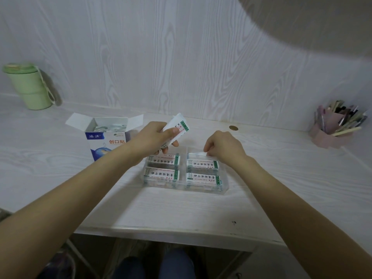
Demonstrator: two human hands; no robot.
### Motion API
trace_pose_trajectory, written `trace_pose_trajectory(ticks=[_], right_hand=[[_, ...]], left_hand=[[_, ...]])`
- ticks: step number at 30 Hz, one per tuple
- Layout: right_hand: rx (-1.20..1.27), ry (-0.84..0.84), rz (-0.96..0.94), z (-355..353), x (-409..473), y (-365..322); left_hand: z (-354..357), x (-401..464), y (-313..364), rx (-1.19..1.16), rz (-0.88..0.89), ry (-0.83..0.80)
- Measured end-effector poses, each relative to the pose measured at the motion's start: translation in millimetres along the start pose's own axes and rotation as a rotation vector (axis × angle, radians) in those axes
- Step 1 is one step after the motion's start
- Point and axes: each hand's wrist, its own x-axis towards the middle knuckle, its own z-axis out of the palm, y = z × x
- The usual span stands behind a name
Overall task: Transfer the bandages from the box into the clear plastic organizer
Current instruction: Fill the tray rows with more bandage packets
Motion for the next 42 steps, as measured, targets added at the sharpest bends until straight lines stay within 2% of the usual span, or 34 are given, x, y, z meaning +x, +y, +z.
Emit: trace_pose_trajectory(ticks=[5, 10, 12, 21, 31, 33, 35, 37, 38, 40, 42], right_hand=[[-0.107, -0.011, -0.045, -4, 2, -1], [0.018, 0.045, -0.095, -15, 3, 8], [-0.036, 0.059, -0.096, -20, 7, 15], [-0.292, -0.126, -0.169, -13, 10, 16], [-0.249, -0.165, -0.184, -9, 14, 13], [-0.128, -0.081, -0.188, -16, 11, 10], [0.232, 0.057, -0.174, -25, 1, 0], [0.681, 0.041, -0.141, -34, -10, -12], [0.806, -0.009, -0.138, -36, -15, -17], [0.88, -0.055, -0.161, -34, -20, -25], [0.956, -0.015, -0.151, -32, -24, -31]], left_hand=[[1, 2, 2, 0.007, 0.028, 0.002], [2, 3, 4, 0.008, 0.037, -0.006], [2, 3, 5, 0.008, 0.047, -0.008], [5, 4, 7, 0.017, 0.058, -0.03], [3, 0, 8, 0.03, 0.05, -0.03], [3, -1, 9, 0.025, 0.05, -0.029], [2, -3, 9, 0.001, 0.047, -0.031], [2, -5, 9, -0.031, 0.04, -0.041], [3, -6, 10, -0.034, 0.041, -0.047], [7, -8, 14, -0.014, 0.062, -0.068], [10, -10, 17, -0.023, 0.075, -0.091]])
